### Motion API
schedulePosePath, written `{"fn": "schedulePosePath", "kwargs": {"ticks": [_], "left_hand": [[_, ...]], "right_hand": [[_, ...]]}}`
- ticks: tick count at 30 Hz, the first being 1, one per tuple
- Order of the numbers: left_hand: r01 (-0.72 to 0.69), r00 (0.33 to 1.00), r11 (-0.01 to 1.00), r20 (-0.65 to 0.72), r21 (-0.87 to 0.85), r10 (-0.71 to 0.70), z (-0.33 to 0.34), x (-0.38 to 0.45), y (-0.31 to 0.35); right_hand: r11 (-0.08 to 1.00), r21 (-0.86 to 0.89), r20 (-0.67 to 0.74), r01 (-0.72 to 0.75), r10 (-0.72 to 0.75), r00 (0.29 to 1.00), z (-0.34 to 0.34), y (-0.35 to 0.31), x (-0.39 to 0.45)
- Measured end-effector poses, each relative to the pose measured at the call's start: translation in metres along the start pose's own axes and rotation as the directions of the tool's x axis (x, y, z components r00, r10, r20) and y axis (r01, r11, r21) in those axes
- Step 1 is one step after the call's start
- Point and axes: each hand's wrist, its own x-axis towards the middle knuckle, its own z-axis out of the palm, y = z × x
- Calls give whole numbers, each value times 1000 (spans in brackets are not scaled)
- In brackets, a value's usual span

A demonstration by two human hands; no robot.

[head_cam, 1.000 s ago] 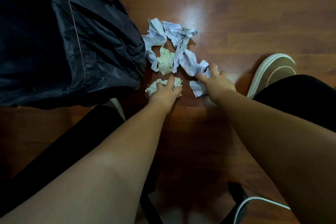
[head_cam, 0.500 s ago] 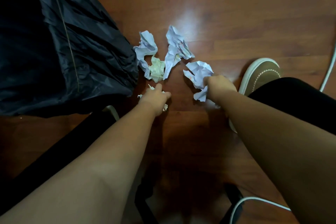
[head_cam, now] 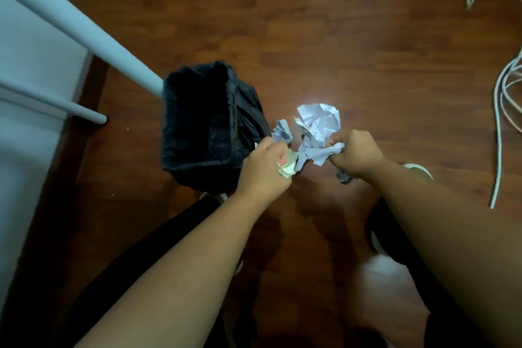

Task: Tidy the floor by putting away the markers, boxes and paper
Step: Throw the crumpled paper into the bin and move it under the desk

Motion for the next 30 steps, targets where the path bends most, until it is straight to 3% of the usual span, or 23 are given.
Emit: {"fn": "schedulePosePath", "kwargs": {"ticks": [2, 4, 7, 8, 10, 13, 15, 18, 21, 23, 27, 30], "left_hand": [[-76, 972, 994, -228, -75, 57, -44, 7, 6], [-101, 890, 989, -455, -109, 40, -87, 15, -2], [21, 775, 991, -624, -130, -98, -133, 24, -34], [84, 776, 985, -610, -152, -160, -141, 26, -46], [210, 837, 963, -477, -171, -267, -146, 32, -68], [399, 909, 910, -86, -108, -409, -139, 31, -100], [448, 894, 889, 64, -93, -443, -137, 23, -117], [402, 916, 910, 20, -101, -402, -143, 17, -135], [353, 935, 935, 22, -41, -353, -152, 18, -140], [363, 930, 932, -67, 3, -362, -154, 19, -136], [450, 819, 884, -335, -129, -466, -157, 23, -118], [378, 847, 920, -363, -102, -388, -153, 30, -96]], "right_hand": [[990, 140, -4, 1, 0, 1000, -16, -35, 7], [930, 369, -5, -3, 5, 1000, -25, -78, 15], [708, 705, 64, -29, -23, 998, -24, -144, 27], [651, 753, 149, -94, -29, 988, -21, -164, 32], [588, 753, 403, -296, -56, 914, -8, -197, 39], [441, 709, 645, -551, -89, 759, 20, -223, 48], [510, 635, 658, -580, 36, 752, 37, -228, 59], [744, 476, 538, -469, 175, 825, 46, -230, 75], [858, 430, 336, -282, 137, 932, 41, -236, 79], [912, 359, 295, -200, 92, 951, 38, -238, 76], [947, 292, 339, -134, 29, 941, 34, -231, 74], [950, 303, 139, -68, 26, 990, 24, -218, 74]]}}
